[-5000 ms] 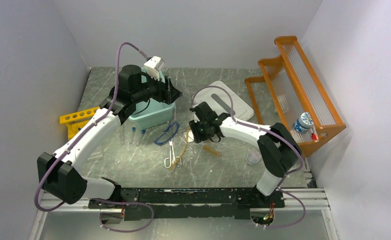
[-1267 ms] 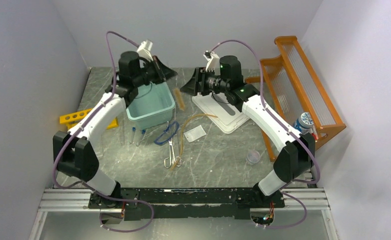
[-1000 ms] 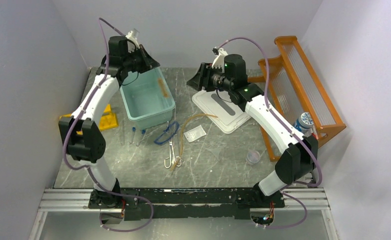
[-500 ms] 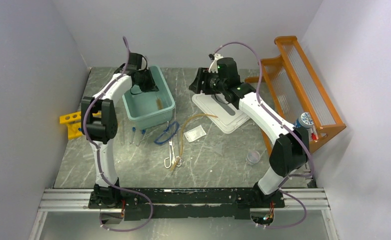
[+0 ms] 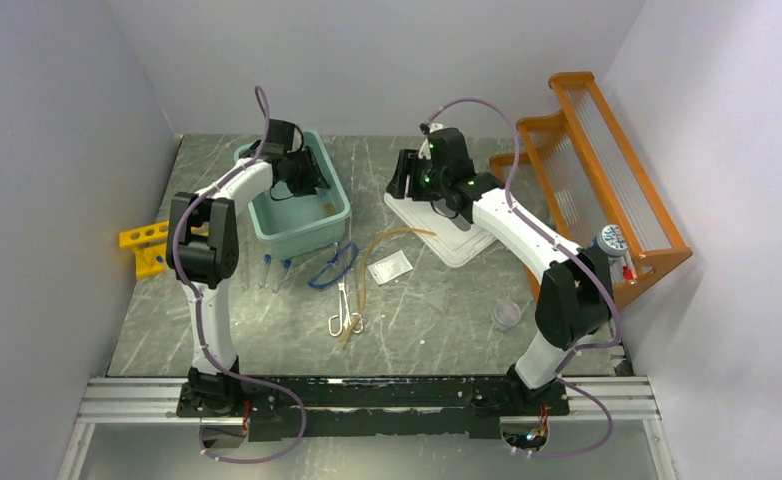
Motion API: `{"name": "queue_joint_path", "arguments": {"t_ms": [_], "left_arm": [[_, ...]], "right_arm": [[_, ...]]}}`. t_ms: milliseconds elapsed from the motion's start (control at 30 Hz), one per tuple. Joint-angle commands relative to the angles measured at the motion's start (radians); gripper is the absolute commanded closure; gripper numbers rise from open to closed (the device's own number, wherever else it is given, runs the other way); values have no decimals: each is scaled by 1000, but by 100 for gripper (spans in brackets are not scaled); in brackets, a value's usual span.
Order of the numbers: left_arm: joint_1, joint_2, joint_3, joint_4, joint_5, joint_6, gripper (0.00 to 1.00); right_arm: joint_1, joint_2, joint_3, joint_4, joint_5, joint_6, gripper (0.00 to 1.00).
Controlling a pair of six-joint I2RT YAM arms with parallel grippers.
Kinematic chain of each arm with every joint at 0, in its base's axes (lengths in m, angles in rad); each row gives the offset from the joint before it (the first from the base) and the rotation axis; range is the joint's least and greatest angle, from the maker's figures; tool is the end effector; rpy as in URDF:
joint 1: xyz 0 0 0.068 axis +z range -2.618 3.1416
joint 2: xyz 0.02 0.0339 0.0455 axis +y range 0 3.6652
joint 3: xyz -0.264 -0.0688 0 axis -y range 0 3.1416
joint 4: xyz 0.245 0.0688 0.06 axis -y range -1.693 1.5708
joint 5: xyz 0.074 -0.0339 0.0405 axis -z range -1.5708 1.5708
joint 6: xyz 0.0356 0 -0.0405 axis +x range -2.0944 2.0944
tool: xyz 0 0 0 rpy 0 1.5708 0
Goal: Organize the chemistry lab equipment
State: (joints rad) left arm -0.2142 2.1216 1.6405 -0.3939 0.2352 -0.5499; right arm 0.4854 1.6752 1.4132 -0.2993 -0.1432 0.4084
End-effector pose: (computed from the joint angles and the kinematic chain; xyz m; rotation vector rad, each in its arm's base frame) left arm 0.4602 -0.1086 0.1949 -0.3136 2.4947 -0.6150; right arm 0.3445 0.1875 0.3124 -0.1718 2.1955 0.6677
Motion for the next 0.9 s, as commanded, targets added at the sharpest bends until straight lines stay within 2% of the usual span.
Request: {"name": "queue_joint_path", "arguments": {"t_ms": [0, 233, 400, 500, 600, 733, 867], "left_arm": [[-11, -105, 16, 28, -19, 14, 54], [-60, -332, -74, 31, -67, 116, 44], [-174, -503, -174, 115, -63, 290, 36], [-290, -595, -255, 196, 0, 429, 31], [-393, -636, -321, 254, 133, 512, 28], [-488, -630, -370, 269, 270, 602, 28], [-572, -578, -421, 265, 332, 706, 32]], "right_arm": [[-4, -42, -52, -9, 94, 40, 39], [-33, -84, -100, -86, 245, 85, 39], [-148, -126, -162, -136, 203, 159, 39], [-215, -168, -210, -134, 161, 181, 39], [-271, -202, -250, -130, 113, 193, 39], [-321, -226, -291, -126, 29, 200, 39], [-331, -237, -326, -146, -31, 194, 39]]}}
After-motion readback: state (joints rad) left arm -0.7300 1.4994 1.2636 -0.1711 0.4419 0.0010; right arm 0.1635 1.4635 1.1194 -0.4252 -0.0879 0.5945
